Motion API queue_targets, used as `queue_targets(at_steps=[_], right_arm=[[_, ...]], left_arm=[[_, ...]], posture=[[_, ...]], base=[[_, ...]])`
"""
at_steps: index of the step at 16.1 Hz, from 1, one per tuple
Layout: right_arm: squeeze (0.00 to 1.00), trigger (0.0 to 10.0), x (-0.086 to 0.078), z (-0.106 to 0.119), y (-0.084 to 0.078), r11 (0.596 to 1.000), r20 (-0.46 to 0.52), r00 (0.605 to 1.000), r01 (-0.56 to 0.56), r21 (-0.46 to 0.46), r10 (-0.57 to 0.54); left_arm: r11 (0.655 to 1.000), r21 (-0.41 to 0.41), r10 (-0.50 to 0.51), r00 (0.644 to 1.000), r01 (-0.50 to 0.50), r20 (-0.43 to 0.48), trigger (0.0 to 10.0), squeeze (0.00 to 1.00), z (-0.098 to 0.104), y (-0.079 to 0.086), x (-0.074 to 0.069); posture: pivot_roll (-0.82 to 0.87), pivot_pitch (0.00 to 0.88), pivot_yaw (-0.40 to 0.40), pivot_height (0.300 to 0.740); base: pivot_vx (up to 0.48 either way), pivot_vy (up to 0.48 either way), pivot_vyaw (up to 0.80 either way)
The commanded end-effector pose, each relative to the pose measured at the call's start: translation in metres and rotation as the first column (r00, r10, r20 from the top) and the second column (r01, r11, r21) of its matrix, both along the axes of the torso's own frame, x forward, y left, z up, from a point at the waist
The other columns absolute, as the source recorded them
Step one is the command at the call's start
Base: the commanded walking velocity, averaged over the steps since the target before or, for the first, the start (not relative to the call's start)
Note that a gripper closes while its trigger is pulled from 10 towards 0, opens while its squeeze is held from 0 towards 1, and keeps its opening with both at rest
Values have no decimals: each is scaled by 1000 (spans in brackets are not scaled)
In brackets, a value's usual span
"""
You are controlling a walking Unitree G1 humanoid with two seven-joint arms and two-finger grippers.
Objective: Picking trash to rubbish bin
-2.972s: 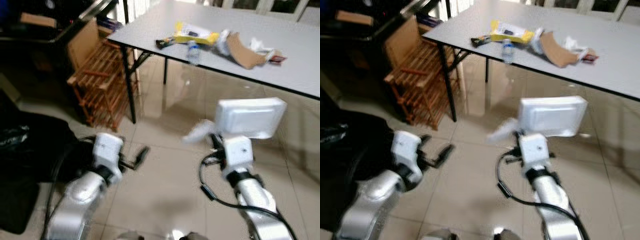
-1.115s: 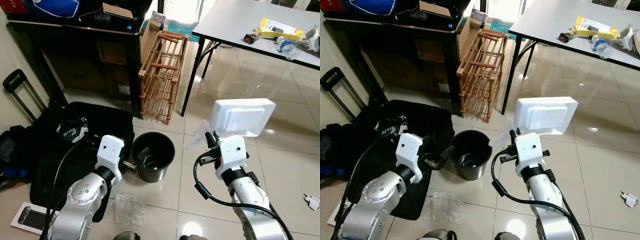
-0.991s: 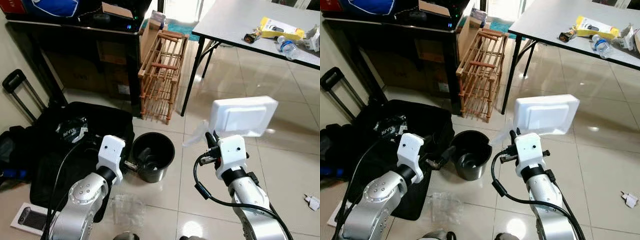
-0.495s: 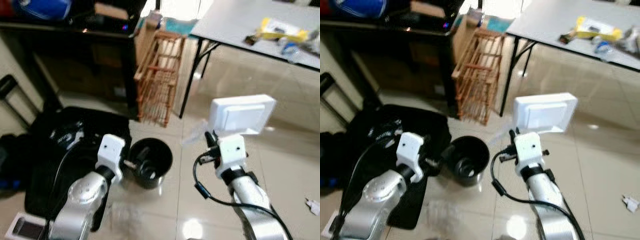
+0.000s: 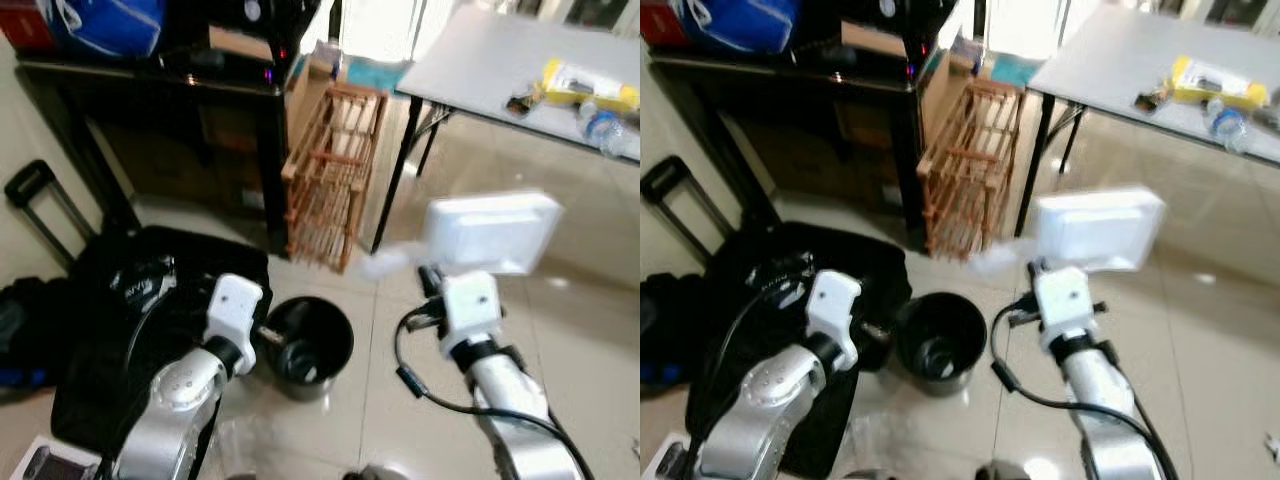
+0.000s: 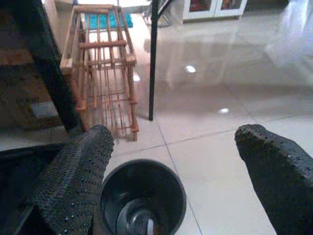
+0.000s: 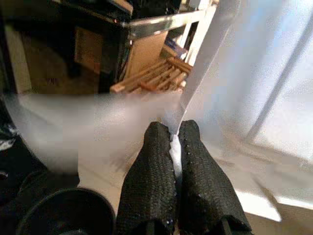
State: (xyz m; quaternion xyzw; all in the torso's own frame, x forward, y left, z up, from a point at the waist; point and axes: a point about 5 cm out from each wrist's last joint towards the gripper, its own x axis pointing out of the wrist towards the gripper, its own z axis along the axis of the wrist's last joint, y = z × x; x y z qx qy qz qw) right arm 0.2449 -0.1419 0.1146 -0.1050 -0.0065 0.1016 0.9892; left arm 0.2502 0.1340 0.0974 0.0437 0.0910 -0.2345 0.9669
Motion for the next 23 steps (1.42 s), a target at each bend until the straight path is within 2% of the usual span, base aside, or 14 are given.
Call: queue_targets(at_steps=[1,12,14,17,19,21,23], right_arm=[[0,0,0,2,5,1000,7,1000,-18,9,18],[0,0,-1,2,6,1000,7,1000,-20,8,19],[0,0,-1,1,6,1000,6,1000,-23,8,23],[0,0,4,1,10,1000,7,1000,-23,15,23],[0,0,12,5,17,999,24,1000,-14,37,13],[0,0,14,6,20,999,25,1000,-8,46,7],[0,0,21,-1,25,998,-5,1000,3,67,-3]], left_arm=[[999,20,24,1000,-24,6,10000,0,1,8,0],[999,37,23,1000,-23,-1,10000,0,-2,8,-1],[999,32,23,1000,-23,-3,10000,0,-3,8,-2],[998,59,-28,997,32,-71,10000,0,-20,9,-11],[996,50,-70,991,76,-116,10000,0,-31,20,-24],[996,73,-47,989,57,-140,10000,0,-38,29,-29],[992,125,-2,982,27,-191,10000,0,-53,47,-36]], posture=[[30,133,-24,740],[29,135,-25,740],[29,135,-25,740],[44,159,-19,740],[47,169,-9,740],[52,174,-5,740],[65,181,1,740]], base=[[304,0,0],[332,0,0],[0,0,0],[0,0,0],[0,0,0],[0,0,0],[0,0,0]])
